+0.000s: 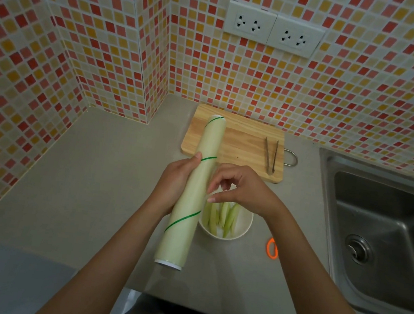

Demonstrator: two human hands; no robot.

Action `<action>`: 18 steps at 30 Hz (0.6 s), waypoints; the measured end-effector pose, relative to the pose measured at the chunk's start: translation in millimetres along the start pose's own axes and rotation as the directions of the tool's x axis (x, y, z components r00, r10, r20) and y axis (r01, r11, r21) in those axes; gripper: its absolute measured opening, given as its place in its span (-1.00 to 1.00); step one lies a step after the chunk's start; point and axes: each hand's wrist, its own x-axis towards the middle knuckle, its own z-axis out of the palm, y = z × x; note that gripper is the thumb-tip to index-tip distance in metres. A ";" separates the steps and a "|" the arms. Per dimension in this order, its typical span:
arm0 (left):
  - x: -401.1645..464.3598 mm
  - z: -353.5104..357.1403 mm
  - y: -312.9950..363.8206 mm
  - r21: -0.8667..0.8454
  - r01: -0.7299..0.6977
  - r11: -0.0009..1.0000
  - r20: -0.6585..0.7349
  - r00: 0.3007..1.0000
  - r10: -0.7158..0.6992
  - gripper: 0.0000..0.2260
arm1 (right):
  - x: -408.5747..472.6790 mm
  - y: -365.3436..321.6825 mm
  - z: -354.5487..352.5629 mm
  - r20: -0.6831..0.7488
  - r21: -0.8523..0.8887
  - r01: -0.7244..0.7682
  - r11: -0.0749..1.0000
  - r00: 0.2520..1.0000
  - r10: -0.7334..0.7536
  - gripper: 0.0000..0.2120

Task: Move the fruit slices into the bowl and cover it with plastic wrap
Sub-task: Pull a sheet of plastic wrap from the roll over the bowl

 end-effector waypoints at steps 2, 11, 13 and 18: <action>0.0 0.1 1.2 -0.015 0.007 1.000 0.024 1.000 -0.006 -0.59 | -0.5 0.0 -1.9 0.007 0.003 0.006 1.000 1.000 -0.006 -0.83; 3.7 -0.4 2.0 -0.066 0.012 0.998 -0.021 1.000 -0.013 -0.61 | -7.9 -1.3 2.6 0.007 0.013 0.013 1.000 1.000 -0.013 -0.76; 3.7 -0.1 2.2 -0.039 -0.003 0.999 -0.011 1.000 0.003 -0.61 | -7.1 -2.4 5.3 -0.017 0.044 0.011 0.999 1.000 -0.011 -0.71; 4.8 0.5 1.8 0.004 -0.018 1.000 0.013 1.000 0.018 -0.57 | -6.9 -4.1 4.9 -0.034 0.062 0.024 0.998 0.999 -0.022 -0.88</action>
